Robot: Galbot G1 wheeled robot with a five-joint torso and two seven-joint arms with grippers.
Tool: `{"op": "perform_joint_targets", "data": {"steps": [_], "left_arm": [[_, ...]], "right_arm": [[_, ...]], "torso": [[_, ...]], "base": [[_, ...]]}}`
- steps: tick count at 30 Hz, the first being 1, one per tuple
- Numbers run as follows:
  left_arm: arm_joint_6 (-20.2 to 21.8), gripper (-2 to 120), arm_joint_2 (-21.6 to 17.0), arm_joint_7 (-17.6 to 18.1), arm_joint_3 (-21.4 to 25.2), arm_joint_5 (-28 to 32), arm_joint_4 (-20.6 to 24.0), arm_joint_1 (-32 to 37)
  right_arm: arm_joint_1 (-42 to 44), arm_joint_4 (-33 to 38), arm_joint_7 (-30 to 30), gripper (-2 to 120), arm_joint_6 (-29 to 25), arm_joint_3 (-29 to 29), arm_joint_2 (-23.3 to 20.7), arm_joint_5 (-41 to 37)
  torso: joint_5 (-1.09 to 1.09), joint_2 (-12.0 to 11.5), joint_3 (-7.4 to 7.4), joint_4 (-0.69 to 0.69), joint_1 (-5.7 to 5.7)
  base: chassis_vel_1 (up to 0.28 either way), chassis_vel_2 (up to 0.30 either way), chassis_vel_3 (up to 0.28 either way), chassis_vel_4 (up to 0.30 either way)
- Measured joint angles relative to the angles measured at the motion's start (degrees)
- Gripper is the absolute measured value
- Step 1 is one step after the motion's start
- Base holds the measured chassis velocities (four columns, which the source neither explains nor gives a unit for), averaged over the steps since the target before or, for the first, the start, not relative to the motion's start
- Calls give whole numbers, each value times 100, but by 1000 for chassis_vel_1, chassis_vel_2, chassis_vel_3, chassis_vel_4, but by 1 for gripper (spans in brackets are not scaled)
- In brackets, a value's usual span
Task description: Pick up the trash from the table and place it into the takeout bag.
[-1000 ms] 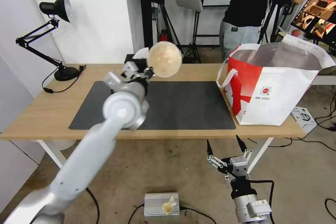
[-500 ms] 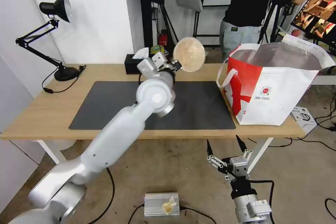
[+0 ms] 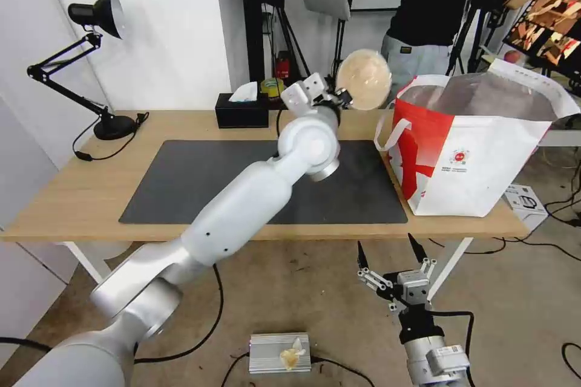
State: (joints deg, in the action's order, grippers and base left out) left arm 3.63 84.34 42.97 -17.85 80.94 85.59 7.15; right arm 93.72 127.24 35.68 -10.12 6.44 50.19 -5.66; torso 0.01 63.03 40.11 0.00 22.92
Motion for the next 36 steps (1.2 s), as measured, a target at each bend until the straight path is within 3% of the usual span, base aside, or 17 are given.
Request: {"op": "perform_joint_targets", "data": {"steps": [8,25,36], "left_arm": [[-3,0,181,-382,-57,-24,-349,-326],[-369,0,438,-1295,-604,-928,-1348,-757],[-597,0,509,-2331,-1138,-1048,-1885,-1016]], "right_arm": [[0,0,0,100,0,0,0,0],[0,0,0,100,0,0,0,0],[0,0,0,100,0,0,0,0]], "torso": [[0,0,0,0,0],[-1,-1,0,1,0],[0,0,0,-1,0]], "base": [[0,0,0,0],[0,0,0,0],[0,0,0,0]]}}
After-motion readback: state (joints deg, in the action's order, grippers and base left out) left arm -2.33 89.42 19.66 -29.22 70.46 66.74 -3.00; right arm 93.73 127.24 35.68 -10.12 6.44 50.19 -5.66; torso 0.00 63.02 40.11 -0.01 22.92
